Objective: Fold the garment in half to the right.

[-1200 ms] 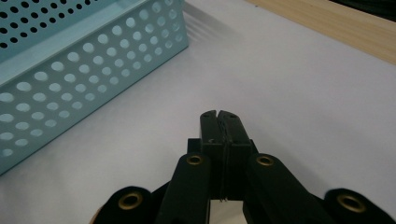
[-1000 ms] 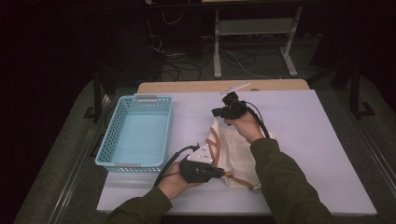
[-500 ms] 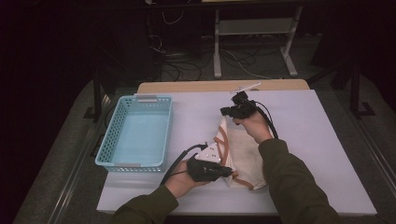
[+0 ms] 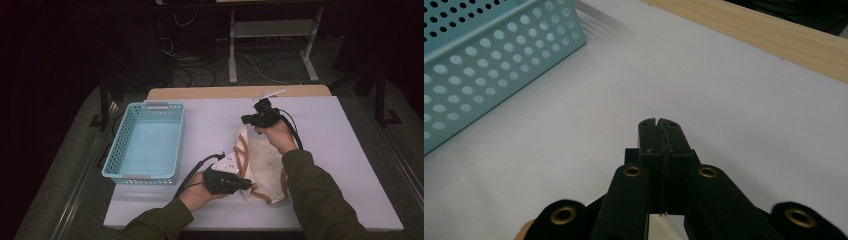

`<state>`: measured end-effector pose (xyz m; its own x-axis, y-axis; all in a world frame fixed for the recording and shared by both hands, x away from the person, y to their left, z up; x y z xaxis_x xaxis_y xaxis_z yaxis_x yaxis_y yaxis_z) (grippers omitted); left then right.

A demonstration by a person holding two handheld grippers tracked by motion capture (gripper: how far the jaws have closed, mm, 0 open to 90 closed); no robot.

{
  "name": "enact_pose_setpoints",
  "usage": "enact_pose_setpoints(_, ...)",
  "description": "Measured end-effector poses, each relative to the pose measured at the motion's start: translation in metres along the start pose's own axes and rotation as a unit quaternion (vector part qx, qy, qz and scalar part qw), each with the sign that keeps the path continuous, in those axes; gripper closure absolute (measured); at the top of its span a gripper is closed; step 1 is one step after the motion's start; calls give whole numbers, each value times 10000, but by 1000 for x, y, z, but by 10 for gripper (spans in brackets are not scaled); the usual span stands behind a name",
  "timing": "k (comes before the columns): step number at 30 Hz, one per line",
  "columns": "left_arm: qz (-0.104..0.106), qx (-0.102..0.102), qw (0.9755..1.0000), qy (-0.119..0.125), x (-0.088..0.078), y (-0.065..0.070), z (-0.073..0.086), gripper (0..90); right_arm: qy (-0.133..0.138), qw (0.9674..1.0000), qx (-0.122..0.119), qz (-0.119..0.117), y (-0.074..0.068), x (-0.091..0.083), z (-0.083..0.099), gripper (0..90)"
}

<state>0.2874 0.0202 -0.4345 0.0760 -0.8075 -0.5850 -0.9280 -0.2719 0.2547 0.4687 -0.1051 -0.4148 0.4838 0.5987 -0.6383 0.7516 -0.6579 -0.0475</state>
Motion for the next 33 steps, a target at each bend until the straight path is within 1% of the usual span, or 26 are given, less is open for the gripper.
enact_pose_setpoints(8,111,52,9999,24,9,4,-8,869,-1,10000,28,81,8,-8,4,881)
enact_pose_setpoints(12,129,71,9999,21,13,5,-11,869,-1,9999,70,121,11,-12,7,880)
enact_pose_setpoints(13,174,68,9998,13,16,6,-12,869,4,9999,85,136,12,-13,8,881)
enact_pose_setpoints(15,188,100,9998,21,18,7,-13,869,-3,9998,72,165,16,-17,11,881)
enact_pose_setpoints(16,208,136,9997,-37,19,7,-13,869,-1,9998,85,169,17,-19,13,880)
enact_pose_setpoints(19,229,106,9997,-15,21,8,-14,869,9,9998,114,191,19,-22,16,880)
enact_pose_setpoints(20,238,112,9996,-44,24,8,-13,869,35,9996,168,219,22,-26,22,880)
enact_pose_setpoints(23,266,153,9995,-114,26,9,-13,869,37,9995,212,244,25,-29,27,880)
enact_pose_setpoints(27,294,160,9994,-116,29,10,-14,869,35,9992,272,291,30,-35,37,880)
enact_pose_setpoints(33,355,209,9990,-197,37,12,-14,869,39,9988,334,352,36,-42,48,880)
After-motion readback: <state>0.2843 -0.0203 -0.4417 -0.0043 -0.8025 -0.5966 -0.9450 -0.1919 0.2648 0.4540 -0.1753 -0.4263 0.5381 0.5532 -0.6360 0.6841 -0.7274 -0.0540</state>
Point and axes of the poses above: each handheld gripper's, and its own axes: x roughly forward along the jaws, z roughly out of its underside, y roughly to its right, the point moved 5 cm from there along x, roughly forward along the jaws, and after that the axes turned 10 degrees about -x, right-handed, at the moved point
